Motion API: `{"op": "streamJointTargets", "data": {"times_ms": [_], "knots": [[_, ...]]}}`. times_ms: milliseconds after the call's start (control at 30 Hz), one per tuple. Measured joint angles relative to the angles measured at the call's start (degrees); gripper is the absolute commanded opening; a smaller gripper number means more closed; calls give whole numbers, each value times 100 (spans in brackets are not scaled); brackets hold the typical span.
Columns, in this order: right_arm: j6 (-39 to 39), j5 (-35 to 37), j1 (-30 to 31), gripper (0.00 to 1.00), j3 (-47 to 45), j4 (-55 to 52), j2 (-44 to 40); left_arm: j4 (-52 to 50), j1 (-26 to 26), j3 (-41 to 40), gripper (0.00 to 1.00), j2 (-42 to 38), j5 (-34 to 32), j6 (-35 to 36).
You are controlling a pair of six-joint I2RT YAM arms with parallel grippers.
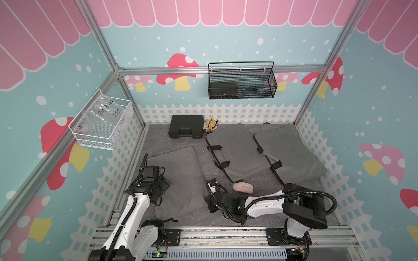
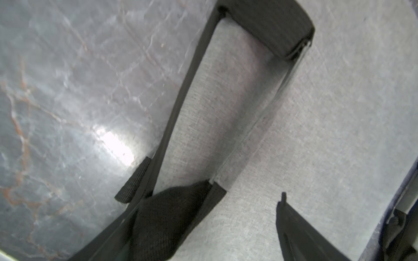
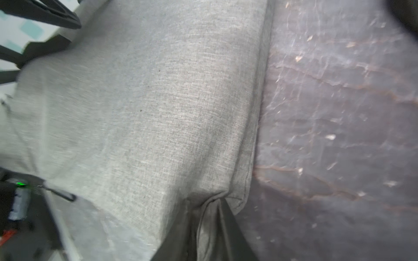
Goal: Put the mouse into the laptop bag
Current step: Adjust the zippered laptop bag at the center of the board.
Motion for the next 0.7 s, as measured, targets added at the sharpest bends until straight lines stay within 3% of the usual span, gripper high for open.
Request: {"op": "streamJointTargets", "data": {"times_ms": [133, 267, 600, 700], "knots": [[-44, -61, 79, 68, 4, 68, -15, -190, 2, 553, 99, 219, -155, 22], [-79, -7, 140, 78, -31, 48, -343, -560, 2, 1145, 100, 160, -376, -4], [-83, 116, -201, 85, -378, 46, -907, -1176, -50, 1589, 99, -573, -442, 2], [-70, -7, -306, 83, -376, 144, -671, -1235, -525, 1585, 99, -629, -448, -22]]}}
